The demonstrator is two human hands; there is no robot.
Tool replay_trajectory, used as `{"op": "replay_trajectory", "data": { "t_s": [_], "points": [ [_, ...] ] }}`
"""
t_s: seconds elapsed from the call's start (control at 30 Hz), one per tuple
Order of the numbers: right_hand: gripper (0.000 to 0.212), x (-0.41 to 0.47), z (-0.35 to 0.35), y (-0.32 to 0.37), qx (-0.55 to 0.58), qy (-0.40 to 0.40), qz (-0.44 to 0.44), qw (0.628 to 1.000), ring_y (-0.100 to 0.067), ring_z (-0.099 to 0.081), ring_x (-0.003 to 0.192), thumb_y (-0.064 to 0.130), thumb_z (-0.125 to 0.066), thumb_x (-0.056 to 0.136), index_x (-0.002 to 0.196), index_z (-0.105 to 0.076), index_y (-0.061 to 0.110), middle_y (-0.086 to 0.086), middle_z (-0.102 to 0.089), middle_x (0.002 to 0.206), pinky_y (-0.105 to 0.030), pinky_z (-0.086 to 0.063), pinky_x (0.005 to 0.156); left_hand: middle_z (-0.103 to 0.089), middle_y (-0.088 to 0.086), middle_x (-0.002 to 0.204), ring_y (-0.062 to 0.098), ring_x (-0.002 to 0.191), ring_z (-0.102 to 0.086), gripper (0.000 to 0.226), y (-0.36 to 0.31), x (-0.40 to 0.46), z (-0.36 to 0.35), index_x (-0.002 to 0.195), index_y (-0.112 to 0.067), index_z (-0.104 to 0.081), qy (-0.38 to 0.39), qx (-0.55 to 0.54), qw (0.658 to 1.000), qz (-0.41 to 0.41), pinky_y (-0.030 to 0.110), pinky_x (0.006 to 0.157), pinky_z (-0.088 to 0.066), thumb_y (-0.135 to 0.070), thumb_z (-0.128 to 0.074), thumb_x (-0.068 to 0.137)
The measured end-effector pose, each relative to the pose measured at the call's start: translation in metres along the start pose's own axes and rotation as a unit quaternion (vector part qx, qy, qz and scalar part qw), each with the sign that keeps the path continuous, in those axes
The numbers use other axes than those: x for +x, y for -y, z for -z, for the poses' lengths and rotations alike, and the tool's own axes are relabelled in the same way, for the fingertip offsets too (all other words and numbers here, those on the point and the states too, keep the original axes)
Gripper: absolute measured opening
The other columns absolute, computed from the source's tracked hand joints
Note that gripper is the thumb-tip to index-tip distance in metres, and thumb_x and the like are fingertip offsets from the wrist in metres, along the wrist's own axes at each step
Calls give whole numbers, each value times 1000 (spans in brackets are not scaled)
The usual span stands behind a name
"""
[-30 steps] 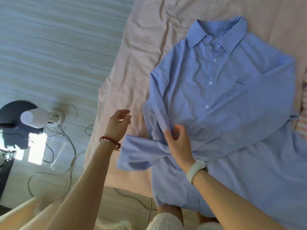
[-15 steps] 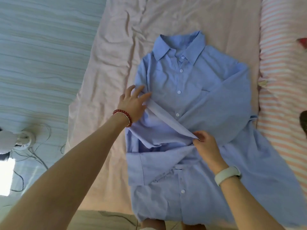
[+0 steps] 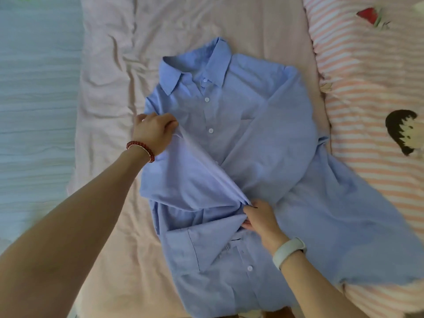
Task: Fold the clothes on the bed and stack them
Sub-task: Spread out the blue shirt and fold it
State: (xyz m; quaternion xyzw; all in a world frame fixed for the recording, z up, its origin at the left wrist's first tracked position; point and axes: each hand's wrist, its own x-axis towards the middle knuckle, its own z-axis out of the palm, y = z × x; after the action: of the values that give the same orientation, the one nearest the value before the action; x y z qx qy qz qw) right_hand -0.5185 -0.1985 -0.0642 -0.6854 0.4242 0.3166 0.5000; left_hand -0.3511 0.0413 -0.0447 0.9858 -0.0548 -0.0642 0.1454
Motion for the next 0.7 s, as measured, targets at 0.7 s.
{"op": "replay_trajectory", "data": {
  "t_s": [0.7],
  "points": [
    [28,17,150,-8,-297,-114,51,947,-24,-45,62,5,-51,84,59,-41,11,-5,-45,59,-29,-30,50,-63,9,112,34,116,-45,20,-19,-3,-23,100,-14,-71,34,26,998,-46,49,108,-15,-26,-63,86]
  ]
}}
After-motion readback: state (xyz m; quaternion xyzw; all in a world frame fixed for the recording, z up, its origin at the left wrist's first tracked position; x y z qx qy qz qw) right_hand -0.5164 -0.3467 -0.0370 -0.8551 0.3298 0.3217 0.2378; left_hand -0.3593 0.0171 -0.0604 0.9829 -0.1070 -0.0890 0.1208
